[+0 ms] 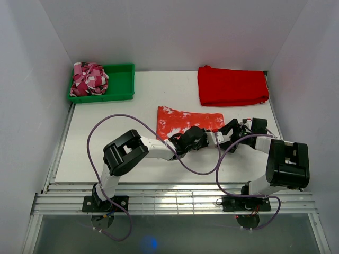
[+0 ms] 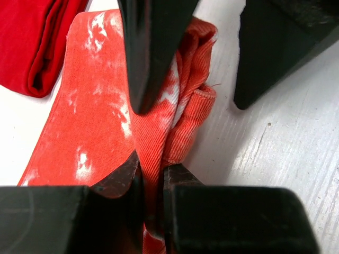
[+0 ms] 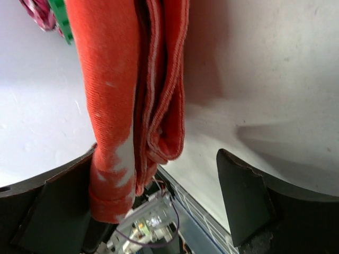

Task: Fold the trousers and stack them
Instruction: Neatly place the folded trousers to the corner

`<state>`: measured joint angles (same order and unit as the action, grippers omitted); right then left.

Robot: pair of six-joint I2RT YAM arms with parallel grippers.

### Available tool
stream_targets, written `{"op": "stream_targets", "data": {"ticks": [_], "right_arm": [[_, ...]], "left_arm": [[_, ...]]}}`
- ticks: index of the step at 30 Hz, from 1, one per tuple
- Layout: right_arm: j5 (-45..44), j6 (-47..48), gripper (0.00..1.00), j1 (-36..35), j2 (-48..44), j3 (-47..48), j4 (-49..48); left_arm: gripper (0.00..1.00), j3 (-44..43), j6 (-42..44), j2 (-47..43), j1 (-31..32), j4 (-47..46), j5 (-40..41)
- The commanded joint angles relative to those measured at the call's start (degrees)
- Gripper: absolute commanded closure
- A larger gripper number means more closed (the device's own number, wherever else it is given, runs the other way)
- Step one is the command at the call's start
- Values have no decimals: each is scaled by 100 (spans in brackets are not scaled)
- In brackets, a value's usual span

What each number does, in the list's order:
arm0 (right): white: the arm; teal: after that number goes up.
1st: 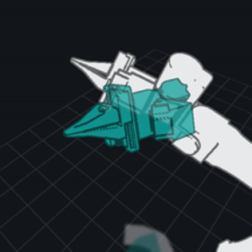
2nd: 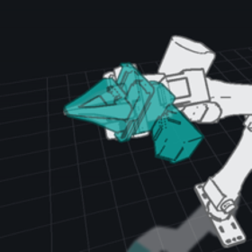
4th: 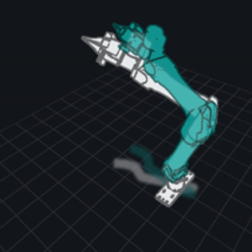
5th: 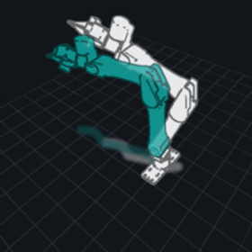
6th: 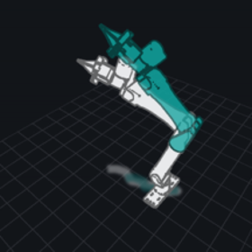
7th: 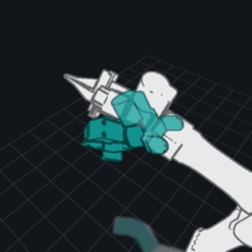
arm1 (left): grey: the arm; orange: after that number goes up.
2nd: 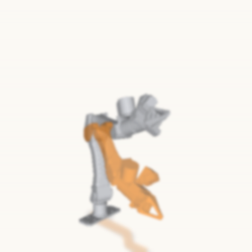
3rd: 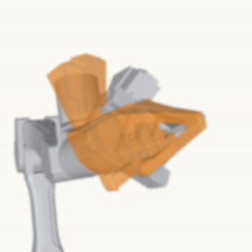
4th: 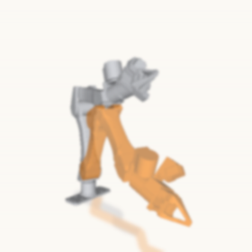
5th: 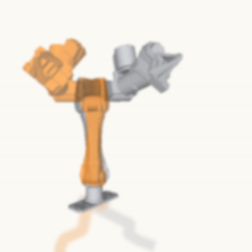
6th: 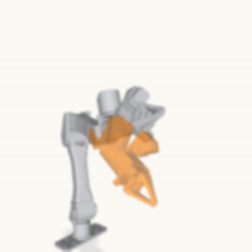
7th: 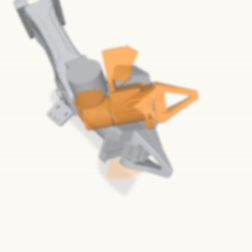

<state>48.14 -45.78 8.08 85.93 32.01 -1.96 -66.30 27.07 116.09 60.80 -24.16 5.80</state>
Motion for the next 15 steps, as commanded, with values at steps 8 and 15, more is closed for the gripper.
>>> {"op": "stream_targets", "data": {"ticks": [8, 15], "right_arm": [[-779, -1582, 13, -368, -217, -344, -2018], [-1096, -1768, 33, -588, -279, -450, -2125]], "left_arm": [[100, -471, -255, -61, -41, -89, -79], [100, -726, -351, 133, -50, 52, 17]]}}
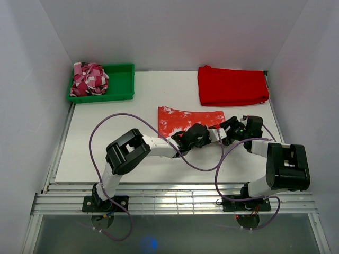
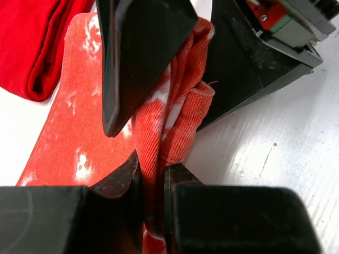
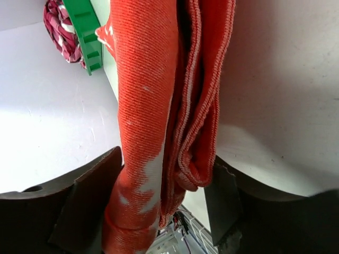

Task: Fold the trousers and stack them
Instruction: Neatly place the folded trousers to the corner

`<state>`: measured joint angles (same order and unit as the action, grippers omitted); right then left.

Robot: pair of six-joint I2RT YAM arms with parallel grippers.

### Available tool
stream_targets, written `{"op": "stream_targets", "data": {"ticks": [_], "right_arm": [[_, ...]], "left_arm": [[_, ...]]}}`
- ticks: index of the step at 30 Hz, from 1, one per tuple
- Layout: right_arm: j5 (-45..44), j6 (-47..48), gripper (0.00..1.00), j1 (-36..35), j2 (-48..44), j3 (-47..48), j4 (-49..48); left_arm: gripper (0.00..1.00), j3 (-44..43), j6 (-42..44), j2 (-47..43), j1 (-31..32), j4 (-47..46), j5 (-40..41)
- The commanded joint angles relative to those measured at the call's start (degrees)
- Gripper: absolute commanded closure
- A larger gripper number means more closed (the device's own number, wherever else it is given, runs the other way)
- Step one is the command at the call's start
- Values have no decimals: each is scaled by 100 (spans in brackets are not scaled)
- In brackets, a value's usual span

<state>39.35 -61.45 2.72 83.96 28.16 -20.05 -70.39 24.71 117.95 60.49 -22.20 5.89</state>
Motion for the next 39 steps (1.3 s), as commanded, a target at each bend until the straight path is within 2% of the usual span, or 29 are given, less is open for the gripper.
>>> {"op": "stream_targets", "data": {"ticks": [1, 5, 6, 8, 9, 10, 12, 13, 14, 16, 17, 18, 20, 23, 24, 29, 30, 33, 36, 39], "right_arm": [[-235, -209, 34, -61, -73, -65, -315], [-445, -79, 47, -70, -56, 14, -166], [-463, -25, 57, -70, -21, 92, -96], [-568, 141, 69, -70, 32, 189, 228], [-604, 212, 81, -61, 102, 320, 387], [-630, 265, 85, -61, 120, 356, 466], [-657, 353, 92, -61, 164, 409, 520], [-657, 353, 92, -61, 182, 453, 529], [-622, 353, 92, -61, 190, 471, 529], [-604, 432, 92, -61, 164, 515, 555], [-596, 484, 92, -61, 156, 541, 573], [-604, 555, 92, -61, 147, 576, 677], [-596, 766, 92, -61, 138, 603, 757], [-578, 1073, 92, -52, 147, 611, 976], [-587, 1143, 92, -52, 138, 611, 1055], [-587, 1723, 92, -61, 129, 655, 1442], [-604, 1811, 92, -61, 129, 708, 1512], [-666, 2215, 92, -61, 129, 839, 1706], [-797, 2601, 92, -61, 103, 910, 1847], [-798, 2629, 92, -61, 50, 875, 1821]], "left_arm": [[100, -335, -133, -44, -20, -136, 9], [100, -379, -186, -9, -20, -101, 26], [100, -388, -194, -9, -20, -92, 35], [100, -414, -230, -70, -20, -57, 44], [93, -423, -265, -123, -20, 39, -17], [74, -449, -326, -193, -20, 144, -140], [59, -406, -431, -577, -20, 512, -455], [49, -362, -623, -746, -20, 680, -527], [27, -300, -730, -930, -20, 916, -571], [18, -247, -1150, -1536, -107, 1847, -885], [11, -134, -1649, -1764, -203, 2190, -1114], [8, -11, -1941, -2010, -404, 2759, -1264], [8, 226, -2834, -2731, -686, 3210, -1651], [9, 561, -3585, -3418, -1398, 4089, -1846], [8, 683, -3900, -3524, -1826, 4440, -1915], [8, 1167, -4491, -3903, -3085, 5040, -2468], [8, 1272, -4606, -3876, -3505, 5084, -2644], [10, 1616, -4931, -3710, -3903, 4849, -3372], [12, 1853, -5256, -3534, -3957, 4419, -3979], [14, 2143, -5564, -3420, -3957, 4041, -4157]]}}
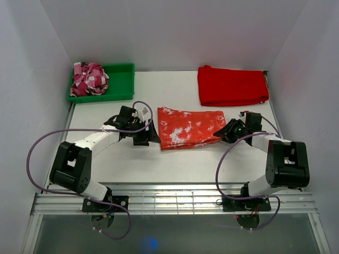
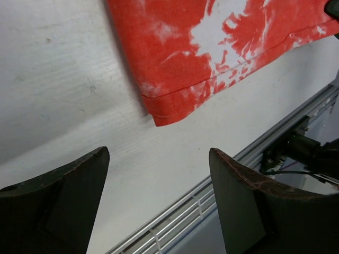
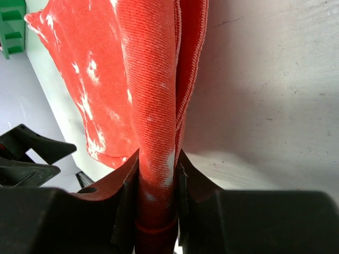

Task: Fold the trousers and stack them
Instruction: Neatly place the folded trousers to the corner

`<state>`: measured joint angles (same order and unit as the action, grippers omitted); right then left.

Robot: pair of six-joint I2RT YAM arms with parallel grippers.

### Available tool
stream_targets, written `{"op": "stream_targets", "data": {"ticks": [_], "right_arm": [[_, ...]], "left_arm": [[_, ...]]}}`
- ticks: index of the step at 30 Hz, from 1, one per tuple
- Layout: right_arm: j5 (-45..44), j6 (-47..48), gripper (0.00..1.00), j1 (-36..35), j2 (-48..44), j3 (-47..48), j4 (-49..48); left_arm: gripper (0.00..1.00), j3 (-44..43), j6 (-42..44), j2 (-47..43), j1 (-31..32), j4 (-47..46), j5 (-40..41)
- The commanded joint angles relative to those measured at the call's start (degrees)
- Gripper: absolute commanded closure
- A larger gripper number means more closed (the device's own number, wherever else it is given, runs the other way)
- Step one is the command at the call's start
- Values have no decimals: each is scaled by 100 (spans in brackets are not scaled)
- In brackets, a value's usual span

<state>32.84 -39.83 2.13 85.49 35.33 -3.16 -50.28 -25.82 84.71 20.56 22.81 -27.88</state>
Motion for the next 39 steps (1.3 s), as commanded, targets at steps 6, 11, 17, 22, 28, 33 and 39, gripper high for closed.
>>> {"op": "stream_targets", "data": {"ticks": [6, 11, 17, 22, 28, 33, 39], "right_arm": [[-120, 626, 92, -2, -95, 88, 201], [-155, 959, 92, -2, 72, 307, 571], [-252, 1004, 92, -2, 55, 396, 614], [-252, 1083, 92, -2, 11, 422, 685], [-496, 1915, 92, -2, -234, 1359, 1510], [-893, 2594, 92, -2, -682, 2389, 1942], [-1508, 3201, 92, 33, -833, 3199, 1600]], "left_arm": [[18, 422, -1073, 555, 36, -1303, -702], [25, 379, -1583, 1283, 115, -1964, -641], [48, 36, -1777, 1716, 265, -1973, -315], [85, 27, -2251, 1681, 273, -2289, -367], [100, -315, -1840, 989, 396, -2493, -527], [100, -1367, -522, 652, 616, -1930, -113], [100, -2757, 533, 1398, 765, -2025, 177]]}}
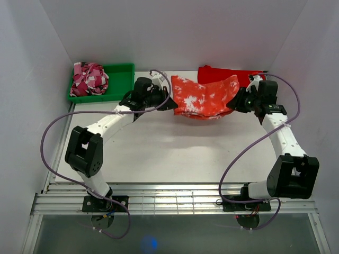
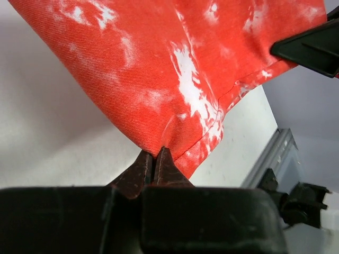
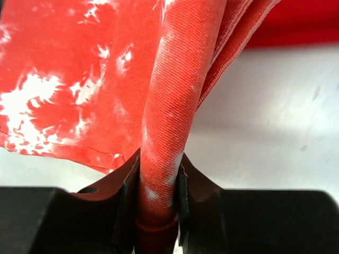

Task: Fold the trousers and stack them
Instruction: Neatly place the folded trousers to the corner

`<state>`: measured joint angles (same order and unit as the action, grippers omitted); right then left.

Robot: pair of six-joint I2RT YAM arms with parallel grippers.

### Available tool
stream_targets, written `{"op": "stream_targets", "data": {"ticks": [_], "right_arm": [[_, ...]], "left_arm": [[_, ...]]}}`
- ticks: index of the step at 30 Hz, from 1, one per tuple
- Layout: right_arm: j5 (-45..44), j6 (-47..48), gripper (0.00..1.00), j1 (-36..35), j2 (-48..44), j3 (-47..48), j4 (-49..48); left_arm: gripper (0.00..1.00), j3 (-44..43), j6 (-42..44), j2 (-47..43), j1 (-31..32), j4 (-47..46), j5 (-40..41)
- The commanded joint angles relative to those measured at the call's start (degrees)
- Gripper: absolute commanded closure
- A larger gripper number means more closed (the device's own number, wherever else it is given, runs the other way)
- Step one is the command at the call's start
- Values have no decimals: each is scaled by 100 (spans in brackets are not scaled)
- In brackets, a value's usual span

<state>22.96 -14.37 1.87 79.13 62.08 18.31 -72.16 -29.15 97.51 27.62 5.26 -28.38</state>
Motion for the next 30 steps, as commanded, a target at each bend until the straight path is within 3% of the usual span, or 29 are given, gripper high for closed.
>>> {"op": "stream_targets", "data": {"ticks": [1, 6, 11, 18, 23, 30], "right_arm": [[-634, 724, 92, 77, -170, 559, -695], [-1153, 979, 92, 305, 295, 919, -1600], [-1469, 1120, 92, 638, 1006, 1244, -2576], [-1847, 1401, 92, 912, 1947, 1640, -3666], [-1997, 1411, 92, 1140, 2536, 1692, -4414], [-1884, 1674, 92, 1316, 3397, 2088, -4748]], "left_arm": [[100, -849, 954, 223, 103, -384, 297], [100, -1800, 1218, 1468, 288, -1298, 447], [100, -3799, 1255, 3122, 402, -1895, 693], [100, -5411, 1272, 4828, 613, -3021, 878], [100, -5985, 1271, 5768, 613, -3741, 1124], [100, -5960, 1315, 6043, 631, -4076, 1168]]}}
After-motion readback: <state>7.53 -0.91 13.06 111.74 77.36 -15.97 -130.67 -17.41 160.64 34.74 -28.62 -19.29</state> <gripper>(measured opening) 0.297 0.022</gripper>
